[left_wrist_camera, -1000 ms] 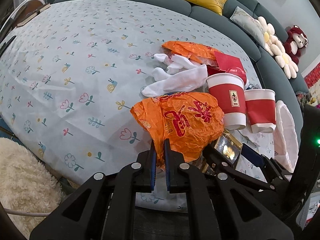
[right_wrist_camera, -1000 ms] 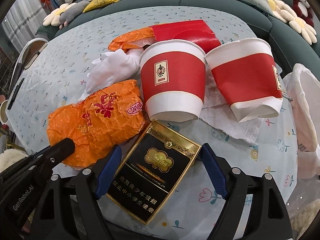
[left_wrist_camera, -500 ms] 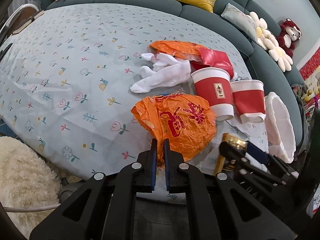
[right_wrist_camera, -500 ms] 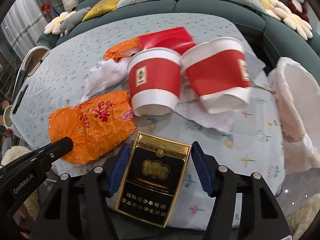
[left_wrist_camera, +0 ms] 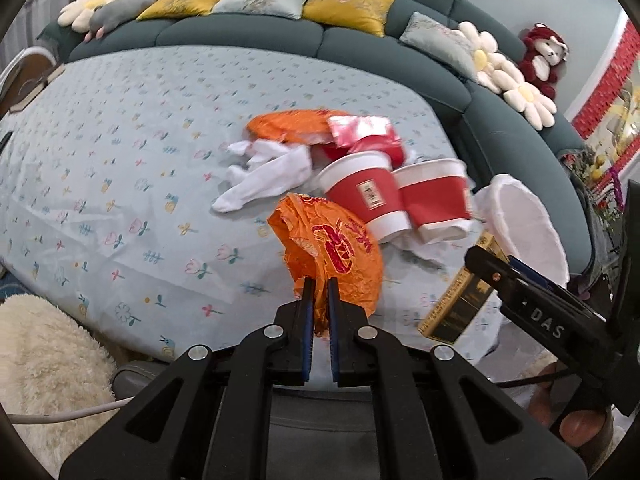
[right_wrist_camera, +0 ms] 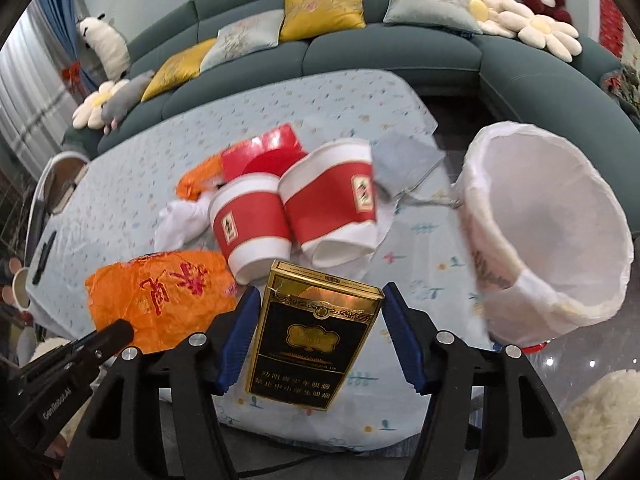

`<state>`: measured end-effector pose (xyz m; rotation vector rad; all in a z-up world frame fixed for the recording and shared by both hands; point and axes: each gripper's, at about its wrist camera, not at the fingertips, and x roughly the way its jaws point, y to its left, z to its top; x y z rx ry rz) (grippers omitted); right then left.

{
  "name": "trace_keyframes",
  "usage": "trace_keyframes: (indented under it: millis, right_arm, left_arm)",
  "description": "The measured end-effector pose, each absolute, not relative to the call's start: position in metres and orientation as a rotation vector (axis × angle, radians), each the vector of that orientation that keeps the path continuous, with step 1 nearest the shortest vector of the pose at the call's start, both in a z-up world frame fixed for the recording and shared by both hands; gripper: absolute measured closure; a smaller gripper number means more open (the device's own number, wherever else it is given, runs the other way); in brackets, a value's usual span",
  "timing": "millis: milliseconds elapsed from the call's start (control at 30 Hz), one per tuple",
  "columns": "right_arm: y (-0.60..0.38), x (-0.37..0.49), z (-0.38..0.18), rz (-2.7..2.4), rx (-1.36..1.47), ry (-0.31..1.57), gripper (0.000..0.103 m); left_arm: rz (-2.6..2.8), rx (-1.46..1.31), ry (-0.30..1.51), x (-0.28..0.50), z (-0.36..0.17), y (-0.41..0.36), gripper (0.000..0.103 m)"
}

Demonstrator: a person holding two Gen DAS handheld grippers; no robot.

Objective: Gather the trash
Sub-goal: 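Carry the orange bag in the left gripper over the bin while the right carries the box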

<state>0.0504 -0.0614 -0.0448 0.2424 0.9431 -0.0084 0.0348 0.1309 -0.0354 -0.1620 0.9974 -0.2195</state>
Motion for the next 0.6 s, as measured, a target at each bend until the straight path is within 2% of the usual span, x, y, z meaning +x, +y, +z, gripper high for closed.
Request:
trace_keyframes:
  millis: [600]
  right_arm:
    - [-0.137, 0.026, -0.008, -0.119, 0.328, 0.799, 0.043]
  left_arm:
    - [-0.389, -0.071, 0.912, 0.031, 0.007, 0.045, 0.098]
